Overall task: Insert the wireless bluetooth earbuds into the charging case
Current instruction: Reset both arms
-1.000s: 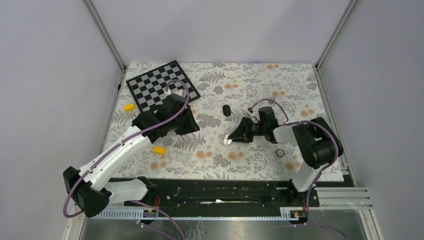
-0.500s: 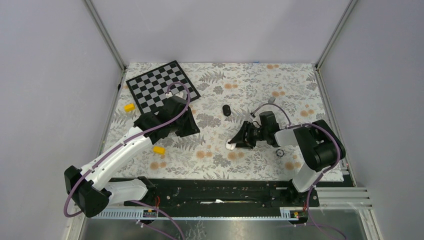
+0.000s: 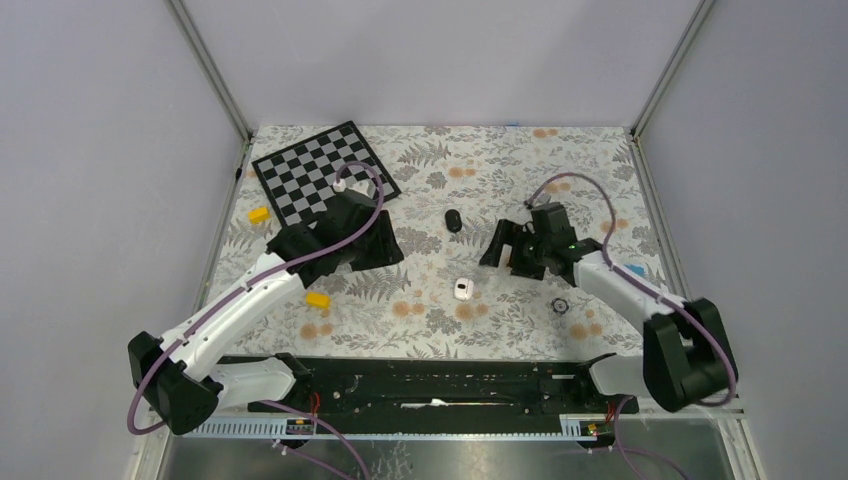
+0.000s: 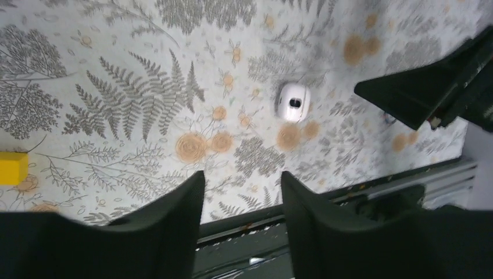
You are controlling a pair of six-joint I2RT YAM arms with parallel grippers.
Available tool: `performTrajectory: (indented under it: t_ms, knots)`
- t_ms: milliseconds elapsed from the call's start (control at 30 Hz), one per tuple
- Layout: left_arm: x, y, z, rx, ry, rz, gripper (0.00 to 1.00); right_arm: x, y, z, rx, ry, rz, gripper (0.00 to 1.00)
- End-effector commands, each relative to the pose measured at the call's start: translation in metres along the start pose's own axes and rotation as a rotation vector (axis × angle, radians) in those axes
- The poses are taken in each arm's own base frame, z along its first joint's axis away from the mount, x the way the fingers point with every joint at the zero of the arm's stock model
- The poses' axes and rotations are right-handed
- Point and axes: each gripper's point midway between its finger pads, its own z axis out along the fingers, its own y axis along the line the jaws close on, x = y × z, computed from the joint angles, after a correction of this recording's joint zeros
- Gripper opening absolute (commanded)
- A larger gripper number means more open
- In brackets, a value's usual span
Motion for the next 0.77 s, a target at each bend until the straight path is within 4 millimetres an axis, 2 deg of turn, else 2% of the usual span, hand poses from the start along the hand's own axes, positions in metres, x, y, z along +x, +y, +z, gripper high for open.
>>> performTrajectory:
  t_ms: [0,67,133,200,333,400,500,733]
  knots:
    - [-0.067,-0.019,-0.041,0.031,-0.265,0.08,0.66,-0.062,-0.038,-0.076,0.428,-0.277,-0.111,1.0]
    - [-0.077,-0.021,-0.049,0.04,-0.313,0.087,0.88,-0.083,-0.046,-0.117,0.569,-0.398,-0.102,1.0]
    - [-0.08,-0.027,-0.05,0.074,-0.334,0.104,0.98,-0.103,-0.039,-0.157,0.632,-0.504,-0.122,1.0]
    - [-0.086,-0.028,-0.05,0.073,-0.362,0.096,0.99,-0.113,-0.038,-0.191,0.696,-0.587,-0.13,0.99]
    - [-0.098,-0.026,-0.055,0.058,-0.424,0.01,0.99,-0.116,-0.04,-0.234,0.754,-0.714,-0.12,1.0]
    - [-0.093,-0.034,-0.05,0.112,-0.416,-0.005,0.99,-0.113,-0.04,-0.245,0.744,-0.754,-0.108,1.0]
    - [-0.093,-0.035,-0.048,0.133,-0.43,-0.024,0.99,-0.107,-0.042,-0.254,0.729,-0.796,-0.093,1.0]
    - [-0.109,-0.026,-0.066,0.109,-0.531,-0.084,0.99,-0.101,-0.043,-0.261,0.701,-0.834,-0.087,1.0]
